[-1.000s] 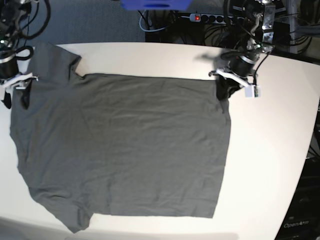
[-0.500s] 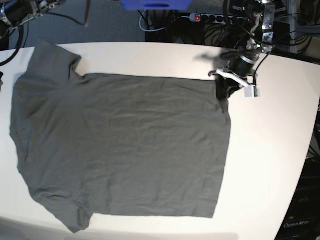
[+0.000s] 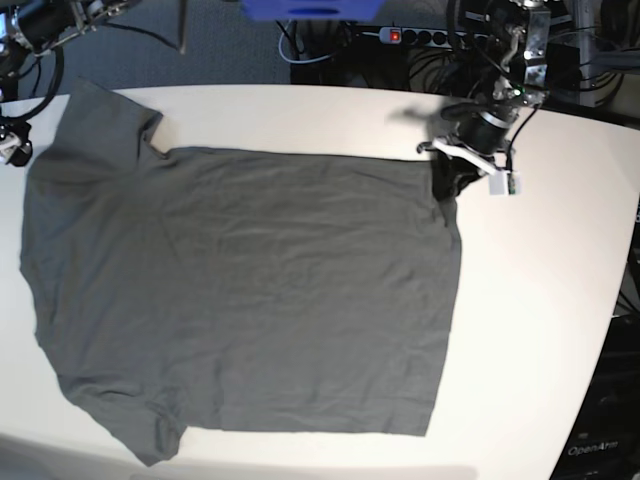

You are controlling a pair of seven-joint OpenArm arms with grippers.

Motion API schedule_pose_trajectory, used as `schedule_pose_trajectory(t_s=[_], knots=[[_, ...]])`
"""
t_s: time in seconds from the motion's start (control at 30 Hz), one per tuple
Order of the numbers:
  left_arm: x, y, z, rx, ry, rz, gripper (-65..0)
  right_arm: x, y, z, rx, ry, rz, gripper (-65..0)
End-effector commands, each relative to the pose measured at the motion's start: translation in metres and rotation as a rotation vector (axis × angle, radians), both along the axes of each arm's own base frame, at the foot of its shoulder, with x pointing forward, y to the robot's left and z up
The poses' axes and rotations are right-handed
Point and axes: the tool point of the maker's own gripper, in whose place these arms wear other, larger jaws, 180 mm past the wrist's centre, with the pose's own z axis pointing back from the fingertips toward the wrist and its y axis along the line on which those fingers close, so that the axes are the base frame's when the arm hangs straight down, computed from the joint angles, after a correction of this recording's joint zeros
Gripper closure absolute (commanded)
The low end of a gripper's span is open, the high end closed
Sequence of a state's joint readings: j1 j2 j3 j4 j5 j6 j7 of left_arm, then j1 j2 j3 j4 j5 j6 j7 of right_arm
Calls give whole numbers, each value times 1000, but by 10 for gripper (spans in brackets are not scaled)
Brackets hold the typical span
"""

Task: Fold the T-shirt properly
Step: 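Reach the right gripper to the sleeve corner by the collar and pinch, then lift both gripped shirt corners slightly off the table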

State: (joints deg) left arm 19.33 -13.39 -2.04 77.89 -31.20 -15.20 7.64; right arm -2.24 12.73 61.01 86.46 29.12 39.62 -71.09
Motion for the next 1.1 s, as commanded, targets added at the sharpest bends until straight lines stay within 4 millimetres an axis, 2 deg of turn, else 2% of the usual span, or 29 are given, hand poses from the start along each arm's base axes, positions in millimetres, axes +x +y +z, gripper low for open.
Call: schedule_pose_trajectory(t_s=[0.0, 0.13, 0.4, 0.63, 1.07], knots=[[-52, 1, -50, 83, 276, -58, -26, 8, -9, 15, -41, -35, 18, -373], [-52, 1, -50, 82, 276, -57, -26, 17, -1, 12, -39, -26, 61, -374], [-52, 1, -50, 82, 276, -57, -26, 20, 1, 12, -38, -28, 67, -374], [-52, 0, -50, 81, 277, -59, -26, 27, 13, 7, -21, -25, 100, -374], [-52, 0, -50, 82, 277, -58, -26, 29, 13, 8, -22, -32, 100, -374]])
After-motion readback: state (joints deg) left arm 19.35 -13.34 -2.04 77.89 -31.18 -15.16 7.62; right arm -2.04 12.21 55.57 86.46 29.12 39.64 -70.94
